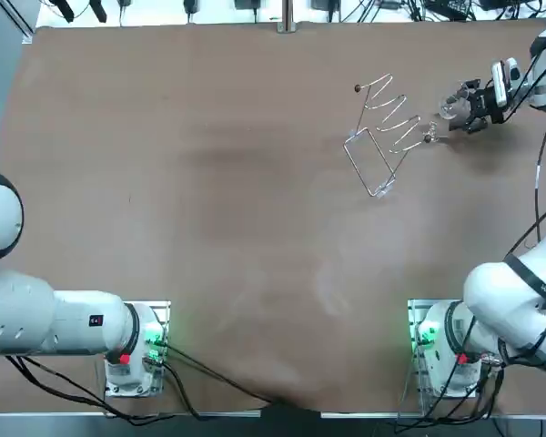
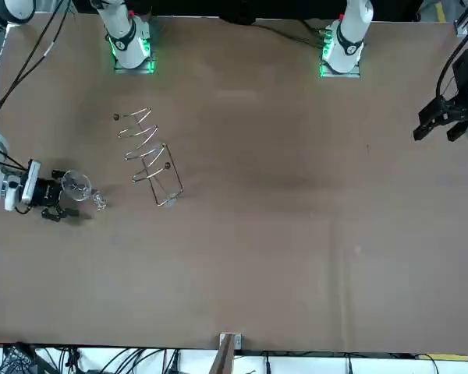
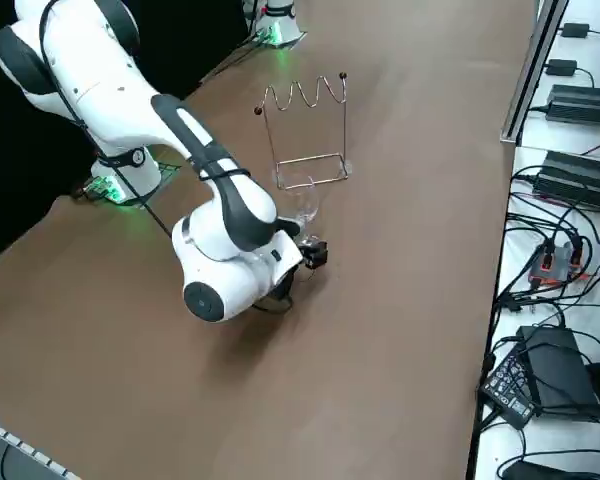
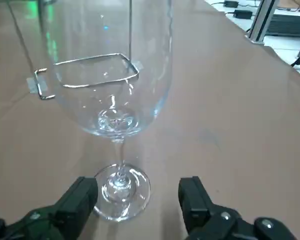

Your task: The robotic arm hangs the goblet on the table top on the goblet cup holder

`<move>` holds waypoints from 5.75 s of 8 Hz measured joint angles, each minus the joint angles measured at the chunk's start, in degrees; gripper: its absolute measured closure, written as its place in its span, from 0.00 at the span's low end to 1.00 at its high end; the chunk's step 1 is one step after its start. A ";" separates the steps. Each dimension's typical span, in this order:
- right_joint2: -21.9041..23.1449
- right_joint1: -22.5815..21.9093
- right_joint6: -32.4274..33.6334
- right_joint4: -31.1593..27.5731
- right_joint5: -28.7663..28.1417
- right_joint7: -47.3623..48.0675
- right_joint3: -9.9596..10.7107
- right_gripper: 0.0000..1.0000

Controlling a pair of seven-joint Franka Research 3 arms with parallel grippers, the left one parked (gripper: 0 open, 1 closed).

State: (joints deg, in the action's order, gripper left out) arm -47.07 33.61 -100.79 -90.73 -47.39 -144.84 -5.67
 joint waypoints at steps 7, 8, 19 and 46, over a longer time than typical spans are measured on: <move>-1.99 -1.26 -0.24 -0.40 -1.88 0.30 -0.25 0.00; -2.05 -1.66 -0.30 -0.47 -1.91 0.30 -0.25 0.00; -2.54 -2.94 -1.23 -0.69 -3.19 0.48 -0.25 0.02; 6.22 -3.16 -4.18 3.24 4.17 4.89 -0.18 0.88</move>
State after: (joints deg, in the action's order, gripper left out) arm -40.85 30.45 -104.98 -87.49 -43.22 -139.94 -5.85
